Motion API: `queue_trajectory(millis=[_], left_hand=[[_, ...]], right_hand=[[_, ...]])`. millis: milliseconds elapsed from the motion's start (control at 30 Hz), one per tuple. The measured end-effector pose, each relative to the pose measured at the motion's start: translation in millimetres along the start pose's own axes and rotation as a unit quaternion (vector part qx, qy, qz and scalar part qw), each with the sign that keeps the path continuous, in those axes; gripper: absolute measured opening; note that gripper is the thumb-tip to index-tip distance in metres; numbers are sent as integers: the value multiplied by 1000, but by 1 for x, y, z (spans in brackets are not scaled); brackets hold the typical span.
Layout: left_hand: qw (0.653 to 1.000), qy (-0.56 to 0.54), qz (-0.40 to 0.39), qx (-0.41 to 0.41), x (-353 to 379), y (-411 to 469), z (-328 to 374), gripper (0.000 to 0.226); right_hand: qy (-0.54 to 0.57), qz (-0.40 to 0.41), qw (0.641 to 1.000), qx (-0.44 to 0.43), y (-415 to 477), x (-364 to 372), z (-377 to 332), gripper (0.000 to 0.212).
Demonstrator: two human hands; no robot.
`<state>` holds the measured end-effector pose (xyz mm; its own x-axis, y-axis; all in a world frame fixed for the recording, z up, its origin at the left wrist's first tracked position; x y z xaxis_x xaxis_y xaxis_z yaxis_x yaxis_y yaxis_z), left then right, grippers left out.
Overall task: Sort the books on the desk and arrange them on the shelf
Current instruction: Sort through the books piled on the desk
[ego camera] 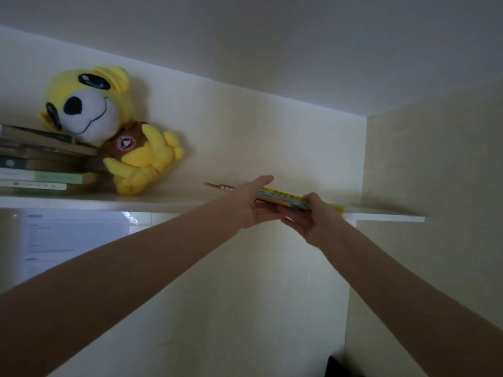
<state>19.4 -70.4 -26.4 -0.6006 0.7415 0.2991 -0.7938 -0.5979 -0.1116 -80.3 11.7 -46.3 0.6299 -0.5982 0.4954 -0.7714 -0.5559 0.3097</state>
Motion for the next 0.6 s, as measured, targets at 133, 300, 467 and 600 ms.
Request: queue_trajectory(millis=[133, 300, 467, 600], left_hand=[[996, 86, 23, -8, 8, -2, -10, 40], [989, 69, 116, 56, 3, 8, -16, 69], [984, 40, 137, 102, 0, 1, -21, 60], [976, 85, 140, 146, -9, -5, -18, 59]], right_hand=[[58, 32, 997, -30, -30, -12, 9, 9], [77, -7, 997, -29, -59, -19, 30, 21], [29, -68, 995, 72, -76, -67, 41, 78], [-115, -23, 991, -66, -56, -126, -4, 157]])
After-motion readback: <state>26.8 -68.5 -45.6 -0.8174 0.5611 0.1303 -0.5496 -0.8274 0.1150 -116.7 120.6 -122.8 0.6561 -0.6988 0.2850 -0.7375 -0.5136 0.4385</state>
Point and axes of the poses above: each hand's wrist, its own y-axis towards the middle knuckle, its own x-axis out of the palm, z = x × y, the point moved 5 cm from there along y, towards the middle knuckle, and after that the axes turned 10 degrees about -x, right-handed, at the moved point
